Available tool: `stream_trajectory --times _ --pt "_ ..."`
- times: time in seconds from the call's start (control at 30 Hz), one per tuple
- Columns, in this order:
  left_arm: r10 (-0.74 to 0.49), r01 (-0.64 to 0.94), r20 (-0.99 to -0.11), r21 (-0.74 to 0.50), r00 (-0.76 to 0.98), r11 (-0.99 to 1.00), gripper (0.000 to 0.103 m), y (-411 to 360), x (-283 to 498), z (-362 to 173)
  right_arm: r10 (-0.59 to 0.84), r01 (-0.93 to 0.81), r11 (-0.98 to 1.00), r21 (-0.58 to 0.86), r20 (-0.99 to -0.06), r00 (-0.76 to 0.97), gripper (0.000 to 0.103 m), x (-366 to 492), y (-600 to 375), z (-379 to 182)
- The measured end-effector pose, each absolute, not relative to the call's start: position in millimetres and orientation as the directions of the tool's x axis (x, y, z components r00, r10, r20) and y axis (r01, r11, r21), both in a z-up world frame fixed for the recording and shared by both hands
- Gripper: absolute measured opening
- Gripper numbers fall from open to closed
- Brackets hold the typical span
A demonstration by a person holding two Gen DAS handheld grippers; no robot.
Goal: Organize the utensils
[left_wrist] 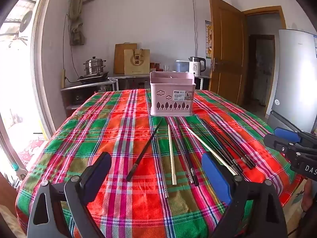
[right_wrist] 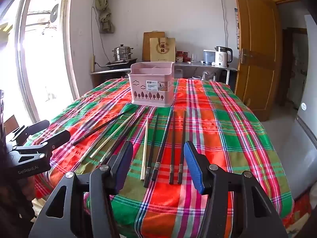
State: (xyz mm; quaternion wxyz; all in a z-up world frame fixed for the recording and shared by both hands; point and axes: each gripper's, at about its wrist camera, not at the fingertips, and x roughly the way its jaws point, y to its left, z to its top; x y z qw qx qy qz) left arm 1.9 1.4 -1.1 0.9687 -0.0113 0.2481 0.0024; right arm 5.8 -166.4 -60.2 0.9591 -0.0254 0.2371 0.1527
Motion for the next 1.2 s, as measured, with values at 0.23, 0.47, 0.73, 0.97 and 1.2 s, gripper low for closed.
stream_trajectory --times 0.23,0.47,0.73,0.97,1.2 --pt "0.008 -0.017 -0.471 -0.014 0.882 1.000 0.093 1.6 3.3 2.7 0.281 -0.306 0.952 0.022 -0.463 0.841 0.054 4.9 -165.5 -57.9" --pt "0.002 -0.014 -0.465 -0.021 0.885 1.000 0.093 1.4 2.1 -1.0 0.281 -0.307 0.951 0.019 -0.462 0.841 0.054 7.2 -169.1 -48.5" --pt "-0.004 -0.012 -0.469 -0.030 0.883 0.999 0.093 4.4 2.6 0.1 0.277 -0.305 0.952 0.013 -0.453 0.847 0.054 1.0 -165.5 -49.3" --pt "-0.011 -0.006 -0.473 -0.036 0.881 0.999 0.093 3.5 1.8 -0.1 0.276 -0.304 0.953 0.012 -0.451 0.848 0.054 1.2 -164.7 -49.3" --pt "-0.016 -0.003 -0.475 -0.040 0.880 0.999 0.093 3.8 1.4 0.7 0.278 -0.305 0.952 0.012 -0.449 0.849 0.054 0.6 -166.0 -46.6"
